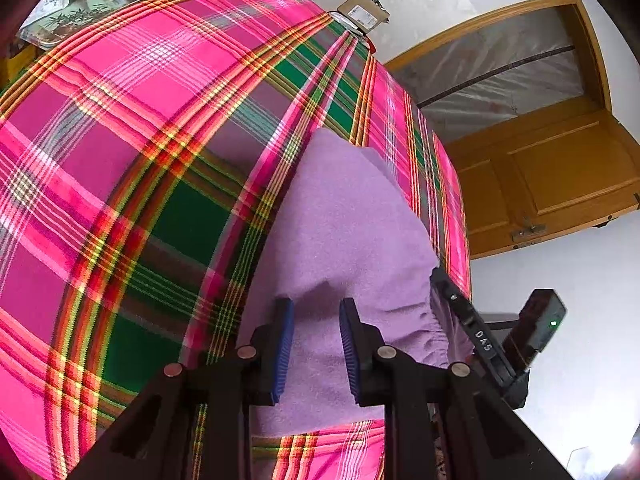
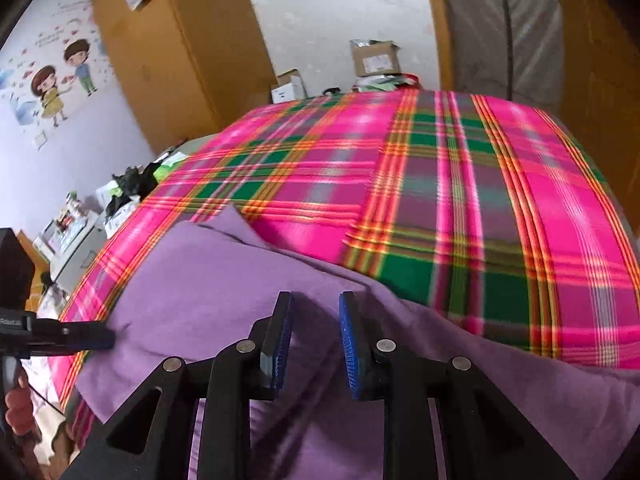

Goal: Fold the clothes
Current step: 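Smooth the folded lilac garment with the open right gripper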

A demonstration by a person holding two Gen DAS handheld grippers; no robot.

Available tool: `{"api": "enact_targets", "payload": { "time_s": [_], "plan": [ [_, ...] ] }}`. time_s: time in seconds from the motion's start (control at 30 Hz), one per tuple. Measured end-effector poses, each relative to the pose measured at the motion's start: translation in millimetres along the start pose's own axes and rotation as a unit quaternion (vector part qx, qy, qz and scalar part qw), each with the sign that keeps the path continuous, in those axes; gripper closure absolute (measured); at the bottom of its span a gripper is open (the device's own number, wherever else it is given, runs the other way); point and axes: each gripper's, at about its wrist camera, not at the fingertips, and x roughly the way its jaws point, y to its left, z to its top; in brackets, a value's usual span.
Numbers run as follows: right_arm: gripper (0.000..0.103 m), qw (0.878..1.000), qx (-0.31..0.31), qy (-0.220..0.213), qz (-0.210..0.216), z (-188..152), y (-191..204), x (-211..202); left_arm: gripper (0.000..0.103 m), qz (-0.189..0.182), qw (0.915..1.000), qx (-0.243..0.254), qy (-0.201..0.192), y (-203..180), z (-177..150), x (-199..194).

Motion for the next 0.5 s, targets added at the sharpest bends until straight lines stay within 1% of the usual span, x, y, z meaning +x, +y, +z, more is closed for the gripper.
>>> {"api": "enact_targets", "payload": {
  "time_s": [0.07, 0.2, 0.37, 0.43, 0.5],
  "plan": [
    [0.078, 1.000, 0.007, 0.009, -0.002, -2.8, -10.5, 0.1, 0.079, 0.000, 1.0000, -0.002, -0.003, 0.8, 0.7, -1.3],
    [0.077, 1.000, -0.004, -0.007, 0.000, -2.8, -3.9, -9.1, 0.079, -0.002, 1.0000, -0.004, -0.005, 2.7, -0.3, -3.8],
    [0.077, 0.996, -0.053, -0.039, 0.059, -10.0, 30.0, -39.6, 0.079, 0.000, 0.9999, -0.003, -0.011, 4.1, -2.0, -10.8],
    [0.077, 0.993, -0.069, -0.031, 0.094, -18.6, 41.3, -44.6, 0.079, 0.001, 0.9999, -0.002, -0.014, 4.9, -2.8, -14.0],
    [0.077, 0.991, -0.087, -0.021, 0.096, -28.4, 48.7, -45.3, 0.079, 0.002, 0.9999, -0.002, -0.015, 6.8, -4.3, -15.9]
  ]
}}
